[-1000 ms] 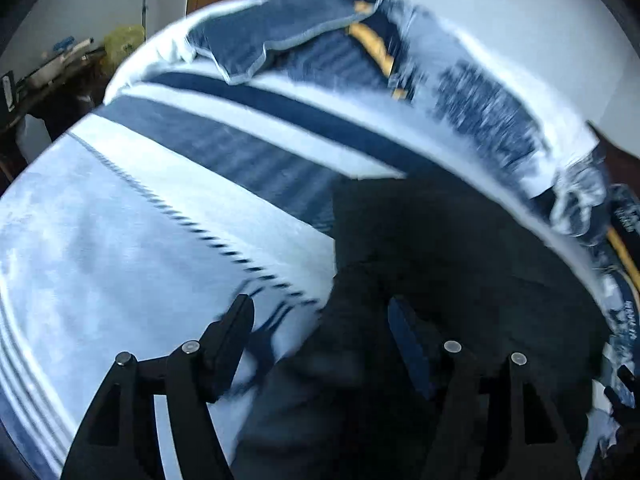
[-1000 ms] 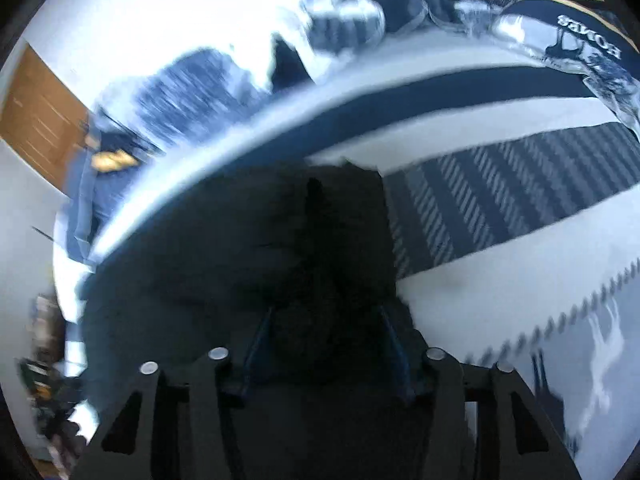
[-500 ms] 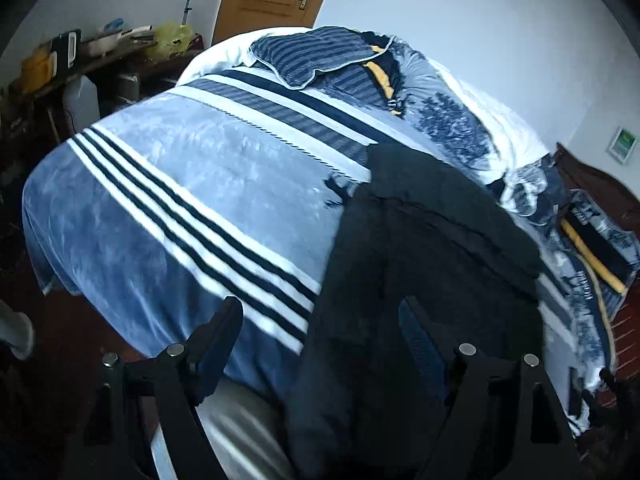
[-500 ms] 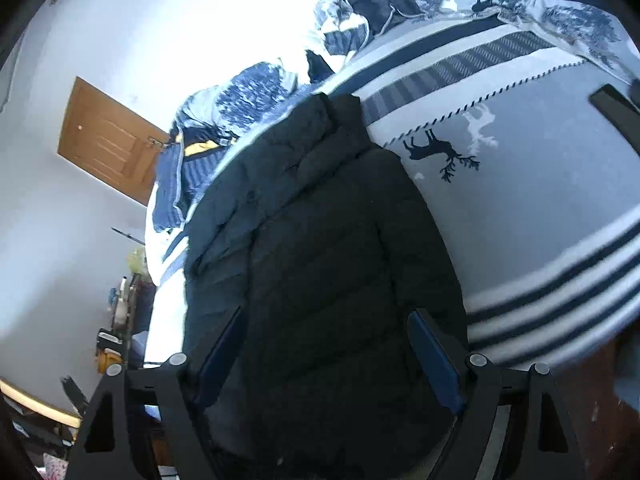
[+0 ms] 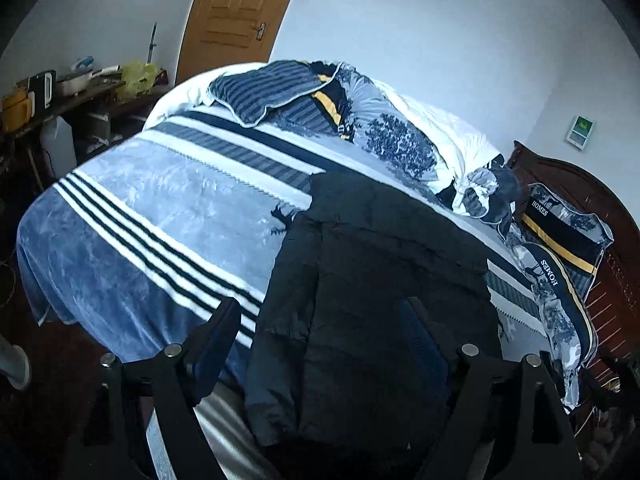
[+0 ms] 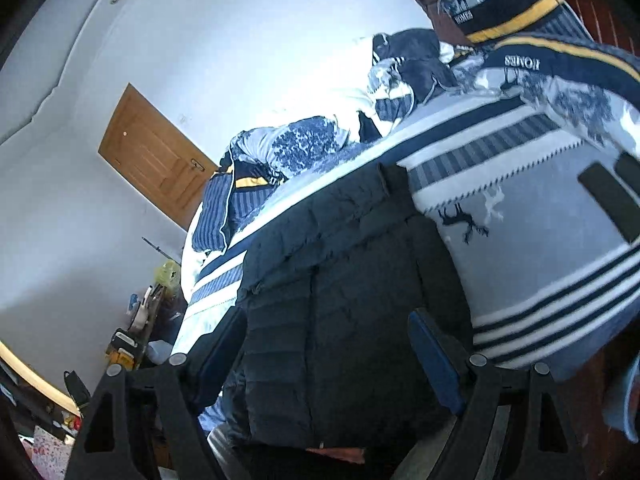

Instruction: Fold large clothes

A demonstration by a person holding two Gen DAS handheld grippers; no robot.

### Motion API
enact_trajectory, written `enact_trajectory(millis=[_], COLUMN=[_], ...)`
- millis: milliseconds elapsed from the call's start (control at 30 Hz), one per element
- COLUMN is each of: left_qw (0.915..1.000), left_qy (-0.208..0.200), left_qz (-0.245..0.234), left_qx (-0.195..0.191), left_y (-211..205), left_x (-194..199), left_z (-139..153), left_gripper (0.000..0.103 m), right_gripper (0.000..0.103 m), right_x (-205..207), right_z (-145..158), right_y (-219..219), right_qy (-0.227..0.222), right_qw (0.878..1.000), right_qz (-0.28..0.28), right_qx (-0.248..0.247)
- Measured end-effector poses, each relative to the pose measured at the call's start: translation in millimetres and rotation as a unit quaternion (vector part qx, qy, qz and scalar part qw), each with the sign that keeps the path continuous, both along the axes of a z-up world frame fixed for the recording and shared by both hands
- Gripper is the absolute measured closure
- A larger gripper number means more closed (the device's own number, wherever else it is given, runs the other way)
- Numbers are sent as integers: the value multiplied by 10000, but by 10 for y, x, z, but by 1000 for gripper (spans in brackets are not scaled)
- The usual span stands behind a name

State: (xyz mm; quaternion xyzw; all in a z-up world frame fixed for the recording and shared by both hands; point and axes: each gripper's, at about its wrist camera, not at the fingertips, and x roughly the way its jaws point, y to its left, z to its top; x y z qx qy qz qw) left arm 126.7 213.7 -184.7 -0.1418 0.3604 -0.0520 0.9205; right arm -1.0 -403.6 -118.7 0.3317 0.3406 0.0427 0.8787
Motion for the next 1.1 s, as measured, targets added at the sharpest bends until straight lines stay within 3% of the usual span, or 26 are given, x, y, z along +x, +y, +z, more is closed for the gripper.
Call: enact_trajectory(millis=[267,367,600,900,1100], left_qw=[9958,9961,9964,9931,9937], left_qy=[886,836,765,1014,895], left_qz=[128,156,221,398,384], left_qx=[-170,-244,-275,-444,-556], left_y=[25,75,164,295,390], left_x=[104,60,108,128,59], left_z=[-413,-412,-339,-513,-331], left_gripper=[20,20,20,20,20], right_gripper=[17,17,17,17,17], right_x=[59,47,141,216,159], right_z=[-417,-535,-451,-617,-746], right_y=[-62,-115,-140,-114,-227], right_qy=[612,689,648,871,1014], right_qw=[9981,9970,9974,9954,9930], right_qz=[-62,-133,-188,-183,-333], right_qx=[73,319,265,365,511])
